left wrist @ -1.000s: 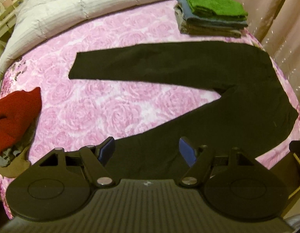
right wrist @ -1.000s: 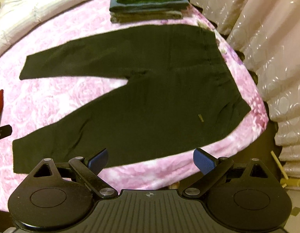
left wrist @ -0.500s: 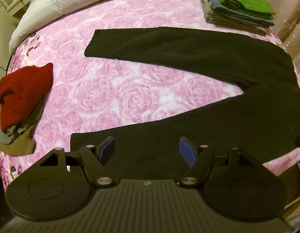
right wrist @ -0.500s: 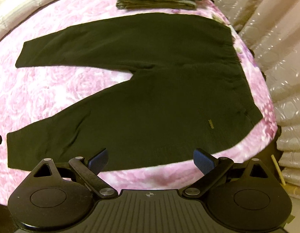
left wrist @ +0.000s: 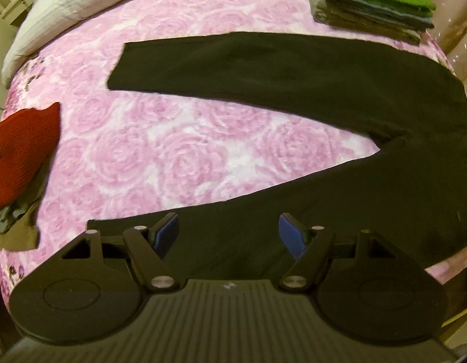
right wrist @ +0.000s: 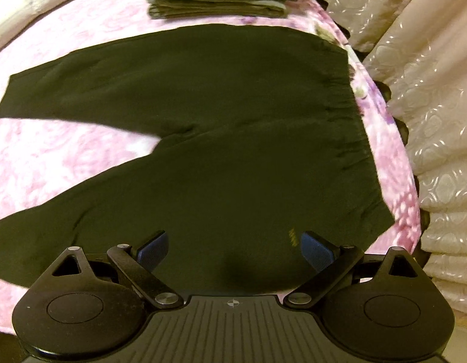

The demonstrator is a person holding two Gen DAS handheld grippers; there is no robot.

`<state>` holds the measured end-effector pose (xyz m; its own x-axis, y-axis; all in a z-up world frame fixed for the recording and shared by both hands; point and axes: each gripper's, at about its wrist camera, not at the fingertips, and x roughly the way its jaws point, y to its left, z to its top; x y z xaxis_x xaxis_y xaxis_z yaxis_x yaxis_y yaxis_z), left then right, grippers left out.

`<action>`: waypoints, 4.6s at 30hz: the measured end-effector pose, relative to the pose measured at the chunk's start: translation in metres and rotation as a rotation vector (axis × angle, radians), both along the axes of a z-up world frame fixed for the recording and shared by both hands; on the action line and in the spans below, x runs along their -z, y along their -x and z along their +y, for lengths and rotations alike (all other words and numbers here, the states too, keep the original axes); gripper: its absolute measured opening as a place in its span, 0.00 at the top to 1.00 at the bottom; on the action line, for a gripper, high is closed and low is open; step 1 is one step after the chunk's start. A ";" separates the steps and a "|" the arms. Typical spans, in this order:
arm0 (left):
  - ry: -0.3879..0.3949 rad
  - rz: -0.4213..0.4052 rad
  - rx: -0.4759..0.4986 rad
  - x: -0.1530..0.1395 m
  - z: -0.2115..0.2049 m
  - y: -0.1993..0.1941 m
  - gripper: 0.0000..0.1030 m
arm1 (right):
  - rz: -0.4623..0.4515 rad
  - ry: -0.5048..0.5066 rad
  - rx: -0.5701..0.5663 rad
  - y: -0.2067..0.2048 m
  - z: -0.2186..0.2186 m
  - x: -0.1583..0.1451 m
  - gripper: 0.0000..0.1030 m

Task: Fold clothes
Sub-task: 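Lower both open grippers toward the trouser waistband and legs, then grasp the trouser edge with the right gripper while the left gripper grasps the other side, then lift one trouser leg with both grippers and fold it over the other leg, then lower the folded trousers onto the bed with both grippers, aligning the edges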

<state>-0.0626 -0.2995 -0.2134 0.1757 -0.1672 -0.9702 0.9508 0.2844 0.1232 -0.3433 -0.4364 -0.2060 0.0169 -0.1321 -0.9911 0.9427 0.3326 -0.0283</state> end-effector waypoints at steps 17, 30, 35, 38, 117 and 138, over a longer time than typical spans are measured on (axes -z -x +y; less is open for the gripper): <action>0.141 -0.016 0.265 0.127 -0.152 -0.017 0.42 | -0.140 0.159 -0.245 0.022 -0.182 0.092 0.07; 0.208 -0.064 0.823 0.178 -0.292 -0.072 0.43 | -0.197 0.203 -0.643 -0.009 -0.307 0.134 0.07; 0.150 0.017 0.818 0.198 -0.308 -0.106 0.38 | -0.252 0.084 -0.649 -0.002 -0.322 0.150 0.07; 0.150 0.093 0.783 0.202 -0.308 -0.120 0.38 | -0.270 0.050 -0.656 0.000 -0.322 0.155 0.07; 0.452 0.241 -0.891 0.164 0.150 -0.134 0.79 | -0.807 0.160 0.845 0.274 0.025 0.118 0.34; 0.581 0.146 -0.629 0.103 0.191 -0.101 0.96 | -0.834 0.269 0.708 0.292 0.020 0.078 0.86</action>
<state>0.0384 -0.1081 -0.3164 0.2819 -0.5567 -0.7814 0.5908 0.7425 -0.3158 -0.6354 -0.4164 -0.2844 0.4967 -0.5829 -0.6431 0.6746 -0.2070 0.7086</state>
